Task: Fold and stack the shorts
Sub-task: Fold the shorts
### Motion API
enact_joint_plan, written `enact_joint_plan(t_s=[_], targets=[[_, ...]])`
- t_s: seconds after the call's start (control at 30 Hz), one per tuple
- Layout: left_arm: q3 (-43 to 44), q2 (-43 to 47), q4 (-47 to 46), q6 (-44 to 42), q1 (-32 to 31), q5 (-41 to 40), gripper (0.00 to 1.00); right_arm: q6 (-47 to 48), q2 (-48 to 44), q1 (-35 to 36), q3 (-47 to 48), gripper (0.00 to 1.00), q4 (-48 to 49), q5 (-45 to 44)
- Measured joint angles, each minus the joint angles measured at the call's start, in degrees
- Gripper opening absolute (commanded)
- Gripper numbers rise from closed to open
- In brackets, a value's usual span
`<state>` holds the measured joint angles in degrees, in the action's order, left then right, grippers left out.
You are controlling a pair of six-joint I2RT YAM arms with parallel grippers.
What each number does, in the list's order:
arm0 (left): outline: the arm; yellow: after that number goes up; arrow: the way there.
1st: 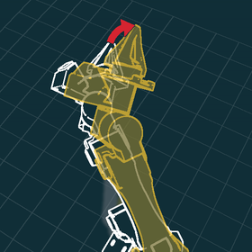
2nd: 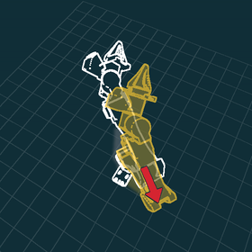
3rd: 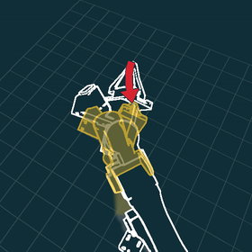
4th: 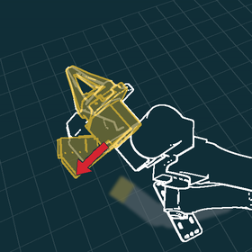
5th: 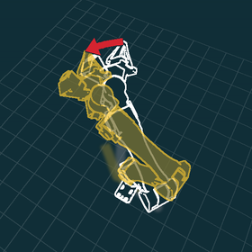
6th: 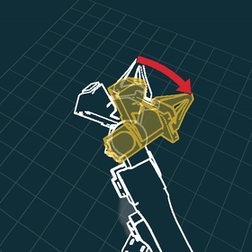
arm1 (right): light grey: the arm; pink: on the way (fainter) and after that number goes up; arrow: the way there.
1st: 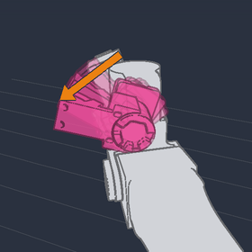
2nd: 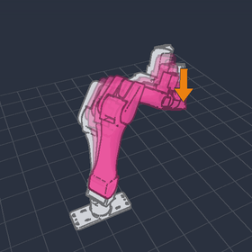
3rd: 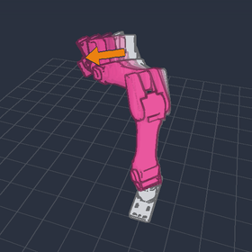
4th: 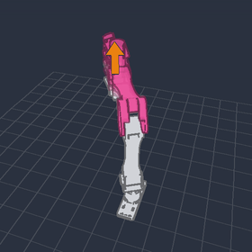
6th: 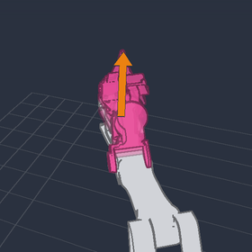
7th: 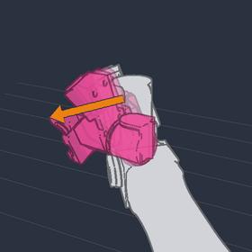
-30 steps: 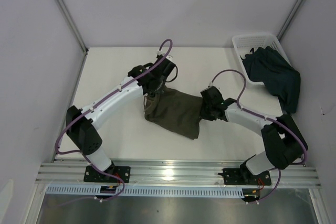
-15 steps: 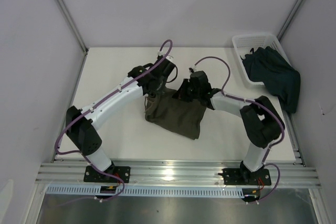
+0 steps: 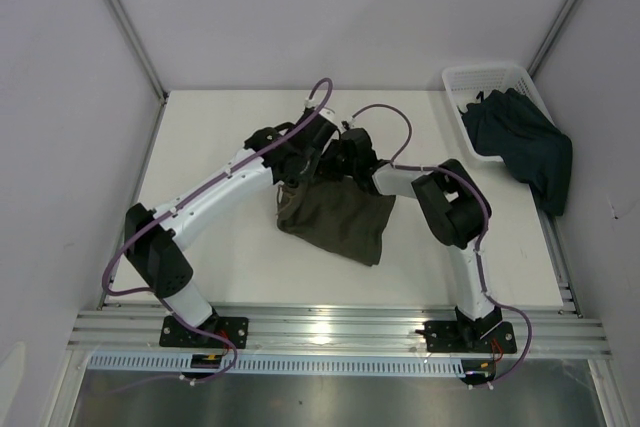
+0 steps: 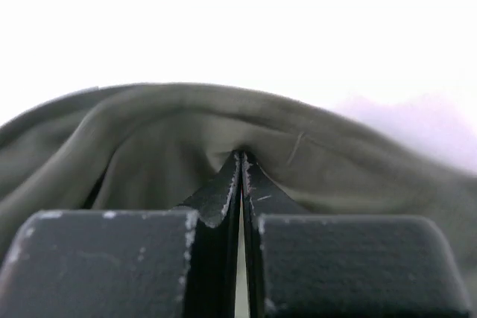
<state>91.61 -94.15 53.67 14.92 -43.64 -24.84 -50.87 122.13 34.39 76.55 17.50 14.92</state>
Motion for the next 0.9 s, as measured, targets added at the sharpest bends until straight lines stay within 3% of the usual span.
enact_joint_plan(t_s=[0.23, 0.63, 0.67, 0.8, 0.9], targets=[[0.0, 0.0, 0.0, -0.5, -0.9, 0.1, 0.0, -2.3, 5.2, 0.0, 1.6, 0.0, 1.2, -3.3], [-0.3, -0.8, 0.0, -1.4, -4.4, 0.1, 0.0, -5.0, 9.4, 0.4, 5.8, 0.0, 5.7, -0.2], [0.0, -1.3, 0.0, -1.4, -4.5, 0.0, 0.0, -5.0, 9.4, 0.2, 5.8, 0.02, 5.7, 0.0], [1.5, -3.3, 0.0, -1.4, -4.9, 0.0, 0.0, -4.7, 6.6, -1.7, 3.5, 0.25, 4.9, 0.7], [3.3, -4.8, 0.2, -1.0, -5.4, 0.0, 0.0, -4.1, 1.7, -4.2, 0.5, 0.26, 3.8, 1.0]])
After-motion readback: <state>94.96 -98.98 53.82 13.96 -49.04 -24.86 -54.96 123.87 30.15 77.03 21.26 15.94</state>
